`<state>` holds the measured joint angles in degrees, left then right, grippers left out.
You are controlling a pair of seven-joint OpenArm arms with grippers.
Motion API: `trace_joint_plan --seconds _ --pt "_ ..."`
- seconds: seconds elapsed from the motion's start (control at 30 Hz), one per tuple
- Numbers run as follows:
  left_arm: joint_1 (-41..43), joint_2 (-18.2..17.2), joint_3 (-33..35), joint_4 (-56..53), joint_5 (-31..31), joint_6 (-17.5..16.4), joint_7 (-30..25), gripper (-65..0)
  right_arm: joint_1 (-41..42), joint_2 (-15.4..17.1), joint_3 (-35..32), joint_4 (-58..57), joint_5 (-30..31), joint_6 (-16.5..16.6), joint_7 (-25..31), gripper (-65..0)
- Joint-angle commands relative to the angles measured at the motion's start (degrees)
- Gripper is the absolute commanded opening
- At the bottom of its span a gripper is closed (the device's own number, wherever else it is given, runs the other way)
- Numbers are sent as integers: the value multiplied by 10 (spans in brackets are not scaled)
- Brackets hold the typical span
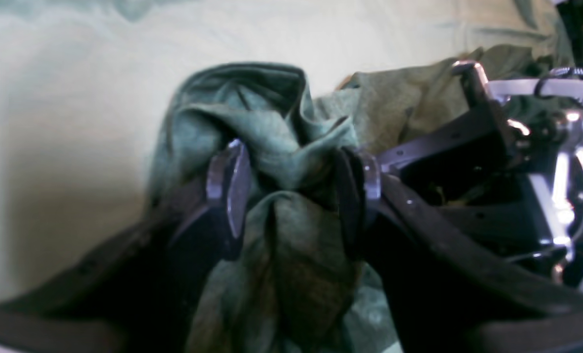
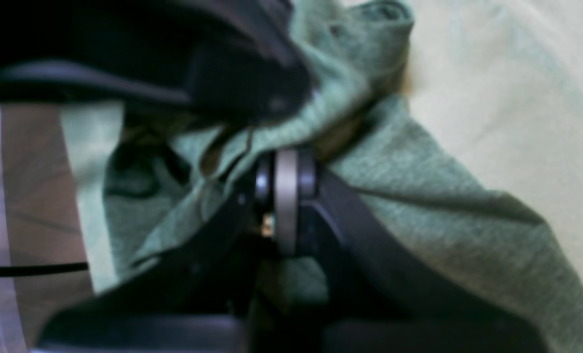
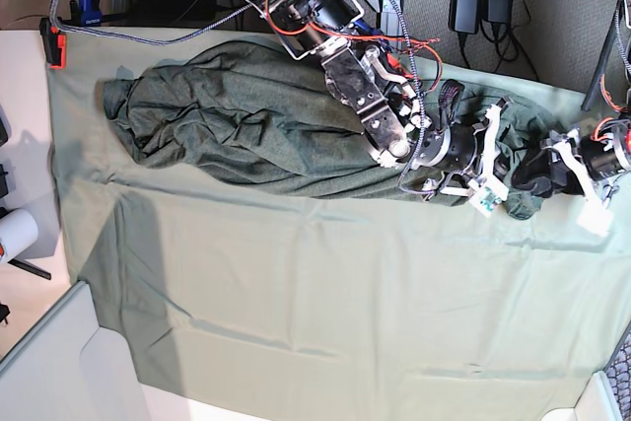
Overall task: Fold the T-shirt properly
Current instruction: 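Lay the carried end beside the left gripper, folding the strip in half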
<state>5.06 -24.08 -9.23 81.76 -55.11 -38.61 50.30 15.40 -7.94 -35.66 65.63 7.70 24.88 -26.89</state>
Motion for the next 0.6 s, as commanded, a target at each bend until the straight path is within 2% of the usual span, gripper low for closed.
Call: trace_joint_plan --seconds 0.0,0.27,0.5,0.57 --pt "-7 -5 -3 8 -2 -14 -10 -332 6 -8 -1 9 5 9 -1 -650" --pt "-7 -4 -2 8 125 -4 -47 -332 6 -8 -1 9 5 9 -1 -650" --pt "9 -4 26 8 130 -4 -45 -335 6 -8 -1 9 5 9 -1 -650" --pt "8 -4 47 8 133 -4 -42 -387 6 -8 -1 9 5 9 -1 -650"
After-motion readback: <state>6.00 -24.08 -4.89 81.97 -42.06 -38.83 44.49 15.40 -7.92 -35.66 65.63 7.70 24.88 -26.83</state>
